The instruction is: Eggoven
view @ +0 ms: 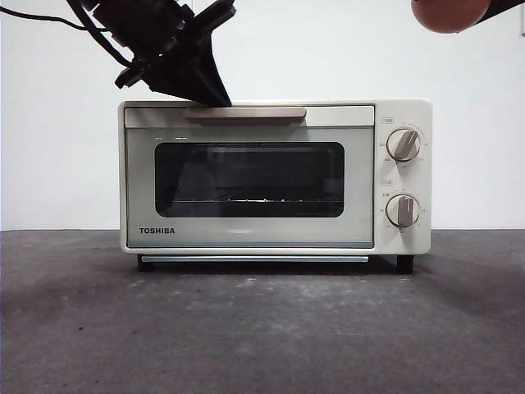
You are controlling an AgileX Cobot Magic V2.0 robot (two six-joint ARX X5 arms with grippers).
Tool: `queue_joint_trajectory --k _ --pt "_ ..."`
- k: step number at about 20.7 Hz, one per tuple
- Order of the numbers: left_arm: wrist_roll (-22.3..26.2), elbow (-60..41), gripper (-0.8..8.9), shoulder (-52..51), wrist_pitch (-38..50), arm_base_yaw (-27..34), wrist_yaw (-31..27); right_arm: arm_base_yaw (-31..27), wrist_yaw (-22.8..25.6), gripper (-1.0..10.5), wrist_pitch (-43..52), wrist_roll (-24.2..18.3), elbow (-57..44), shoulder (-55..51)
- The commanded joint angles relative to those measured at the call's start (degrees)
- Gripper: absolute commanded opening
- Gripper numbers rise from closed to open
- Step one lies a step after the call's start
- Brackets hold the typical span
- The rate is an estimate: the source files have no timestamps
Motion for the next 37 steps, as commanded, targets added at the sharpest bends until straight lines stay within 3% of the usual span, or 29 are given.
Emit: queue_joint_trajectory --k 1,23,29,37 --pt "1.0 0.4 0.07 2.1 -3.4 -1.6 -0.5 0.5 0.2 0.0 0.7 -0.8 1.0 0.2" --pt "1.4 0.5 0.07 2.1 -26.8 -17.1 -0.4 0.5 0.3 0.0 1.3 -1.1 1.0 0.3" --pt "1.3 0.5 0.07 -4.1 -27.1 -15.6 -0.5 0.5 0.3 0.0 3.1 -0.7 1.0 1.8" --pt "0.4 -0.9 0.07 -25.9 -30.5 -5.4 -0.5 0.5 -0.5 0.0 15.2 0.9 1.0 16.2"
